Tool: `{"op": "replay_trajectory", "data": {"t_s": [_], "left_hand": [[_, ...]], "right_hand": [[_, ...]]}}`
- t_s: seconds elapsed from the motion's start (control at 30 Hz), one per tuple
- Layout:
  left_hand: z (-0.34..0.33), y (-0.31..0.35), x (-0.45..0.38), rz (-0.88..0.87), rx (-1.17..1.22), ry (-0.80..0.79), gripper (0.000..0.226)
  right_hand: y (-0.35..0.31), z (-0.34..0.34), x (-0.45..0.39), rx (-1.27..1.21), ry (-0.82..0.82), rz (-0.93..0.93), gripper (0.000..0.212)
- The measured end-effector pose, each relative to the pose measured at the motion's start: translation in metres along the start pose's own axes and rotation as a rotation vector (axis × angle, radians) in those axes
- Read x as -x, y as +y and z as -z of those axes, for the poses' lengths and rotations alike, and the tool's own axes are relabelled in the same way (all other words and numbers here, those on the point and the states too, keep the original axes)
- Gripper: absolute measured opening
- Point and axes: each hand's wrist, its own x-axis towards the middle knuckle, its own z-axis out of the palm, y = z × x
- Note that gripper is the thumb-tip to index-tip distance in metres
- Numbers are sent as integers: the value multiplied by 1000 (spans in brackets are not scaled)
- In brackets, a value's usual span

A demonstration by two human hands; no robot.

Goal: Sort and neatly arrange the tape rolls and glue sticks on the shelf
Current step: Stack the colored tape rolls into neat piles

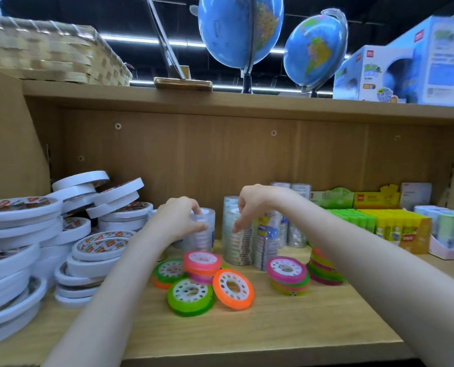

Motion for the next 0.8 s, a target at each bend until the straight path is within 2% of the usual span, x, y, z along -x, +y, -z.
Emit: {"op": "replay_trajectory", "data": {"t_s": [0.17, 0.23, 0.37, 0.5, 0.57, 0.67, 0.8], "left_hand": [[-3, 13, -3, -46, 60, -23, 36], [-7, 21, -4, -69, 52, -19, 38], [-12, 39, -6, -111, 32, -9, 39], [-12, 49, -5, -131, -2, 17, 41], [-14, 49, -3, -140, 2, 36, 41], [-20, 48, -2, -174, 39, 51, 39], [-15, 32, 1, -198, 235, 94, 40]], "right_hand": [[10, 4, 8, 67, -45, -76, 38], [17, 10, 19, 71, -48, -69, 43], [42, 20, 40, 3, 43, -108, 60], [59, 3, 46, -189, 30, -143, 51], [65, 5, 50, -254, 111, -142, 48], [69, 26, 61, -284, 331, -124, 45], [59, 51, 65, -370, 654, 40, 42]]}}
